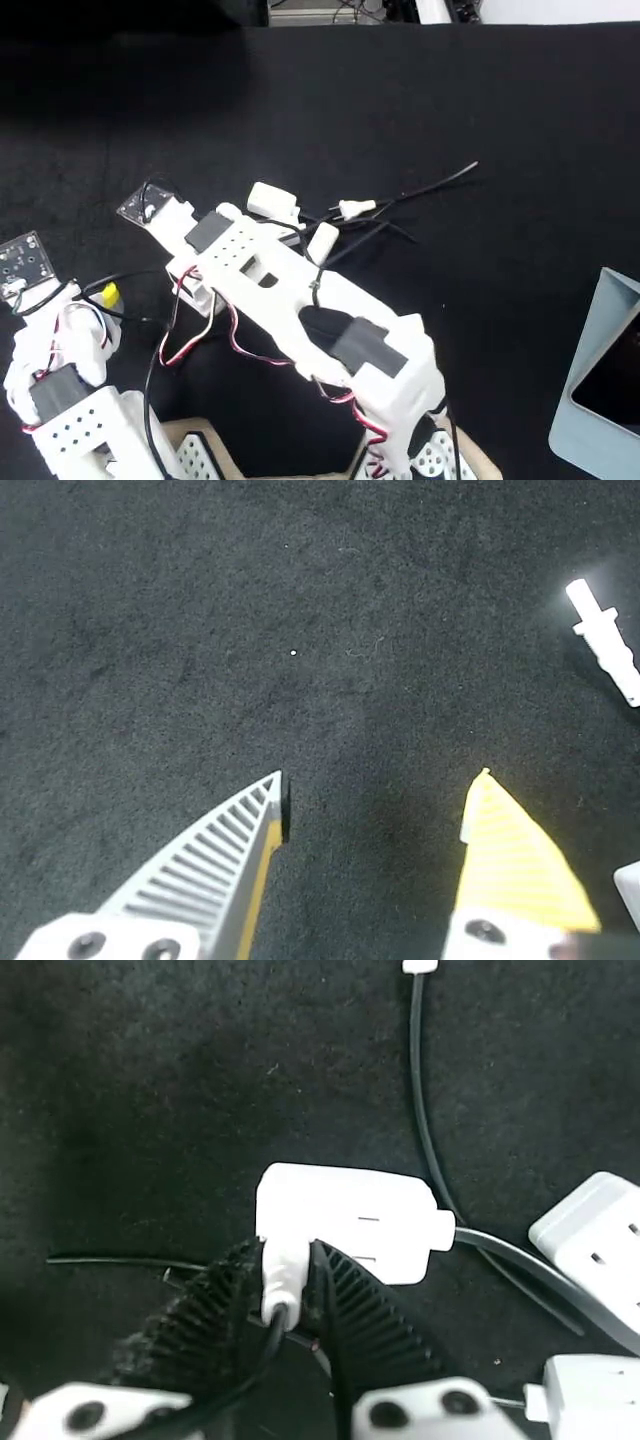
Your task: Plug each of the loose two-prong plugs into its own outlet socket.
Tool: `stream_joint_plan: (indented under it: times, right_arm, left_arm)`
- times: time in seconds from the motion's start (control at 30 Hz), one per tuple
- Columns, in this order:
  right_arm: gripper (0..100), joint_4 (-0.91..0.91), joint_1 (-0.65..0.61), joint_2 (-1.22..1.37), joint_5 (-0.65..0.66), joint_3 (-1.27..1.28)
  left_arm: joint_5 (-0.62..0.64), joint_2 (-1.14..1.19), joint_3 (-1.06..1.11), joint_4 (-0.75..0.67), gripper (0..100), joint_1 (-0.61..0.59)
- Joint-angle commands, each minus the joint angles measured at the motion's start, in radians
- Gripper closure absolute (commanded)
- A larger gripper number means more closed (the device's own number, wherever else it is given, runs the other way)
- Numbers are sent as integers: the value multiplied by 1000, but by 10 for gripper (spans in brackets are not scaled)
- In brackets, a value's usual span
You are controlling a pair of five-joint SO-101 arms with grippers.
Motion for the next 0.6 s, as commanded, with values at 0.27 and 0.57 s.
stream_joint_plan:
  times: [0.27, 0.57]
  right_arm:
    - [986, 8, -5, -111, 2, -5]
    - [986, 6, 112, -386, 8, 54]
  left_arm:
    - [2, -9, -2, -17, 715, -5]
    - [0, -9, -2, -17, 715, -5]
